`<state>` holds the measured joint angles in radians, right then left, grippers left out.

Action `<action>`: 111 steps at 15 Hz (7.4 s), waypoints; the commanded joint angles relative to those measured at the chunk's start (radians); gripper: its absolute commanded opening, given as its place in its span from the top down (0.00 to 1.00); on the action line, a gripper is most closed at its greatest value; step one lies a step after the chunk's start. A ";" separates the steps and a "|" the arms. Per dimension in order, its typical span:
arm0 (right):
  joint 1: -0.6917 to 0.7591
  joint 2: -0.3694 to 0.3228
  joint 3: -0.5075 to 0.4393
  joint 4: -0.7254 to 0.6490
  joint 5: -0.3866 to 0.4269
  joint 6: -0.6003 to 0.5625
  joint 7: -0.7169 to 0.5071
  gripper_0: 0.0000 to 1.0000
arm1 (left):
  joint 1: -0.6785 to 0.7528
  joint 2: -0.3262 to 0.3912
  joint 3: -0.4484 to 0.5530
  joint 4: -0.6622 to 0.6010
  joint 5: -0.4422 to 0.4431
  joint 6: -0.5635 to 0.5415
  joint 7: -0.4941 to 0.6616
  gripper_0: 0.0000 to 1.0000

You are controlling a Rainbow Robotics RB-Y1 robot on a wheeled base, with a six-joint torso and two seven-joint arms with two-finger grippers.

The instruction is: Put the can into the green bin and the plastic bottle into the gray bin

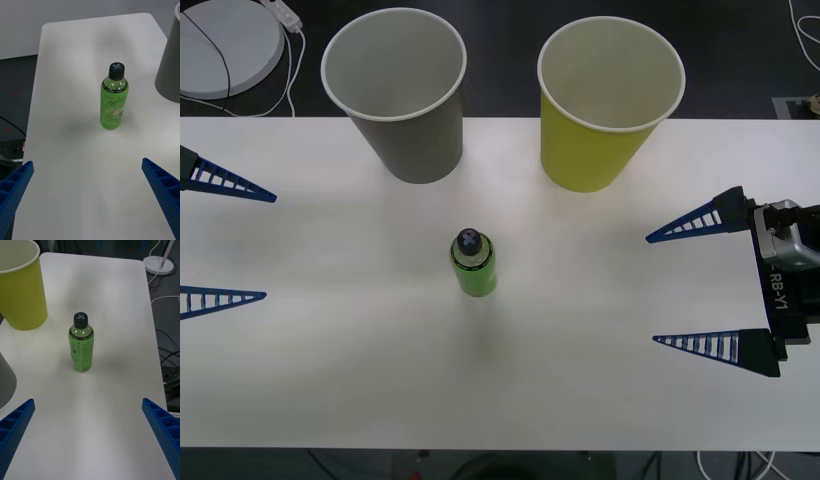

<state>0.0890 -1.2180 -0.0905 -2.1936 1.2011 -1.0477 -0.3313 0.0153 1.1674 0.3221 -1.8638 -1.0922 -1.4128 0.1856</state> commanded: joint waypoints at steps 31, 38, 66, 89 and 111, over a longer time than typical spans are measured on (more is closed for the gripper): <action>0.000 0.000 0.000 0.000 0.000 0.000 0.000 0.00 | 0.144 -0.072 -0.311 0.141 0.170 0.371 -0.374 0.00; 0.000 0.000 0.000 0.000 0.000 0.000 0.000 0.00 | 0.143 -0.210 -0.360 0.081 0.034 0.445 -0.379 0.00; 0.000 0.000 0.000 0.000 0.000 0.000 0.000 0.00 | -0.018 -0.560 -0.511 0.086 -0.296 0.614 -0.198 0.00; 0.000 0.000 0.000 0.000 0.000 0.000 0.000 0.00 | -0.095 -0.664 -0.634 0.086 -0.456 0.749 -0.031 0.00; 0.000 0.000 0.000 0.000 0.000 0.000 0.000 0.00 | -0.097 -0.624 -0.681 0.092 -0.502 0.821 -0.008 1.00</action>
<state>0.0890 -1.2180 -0.0905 -2.1936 1.2011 -1.0477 -0.3313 -0.0822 0.5432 -0.3589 -1.7718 -1.5971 -0.5921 0.1779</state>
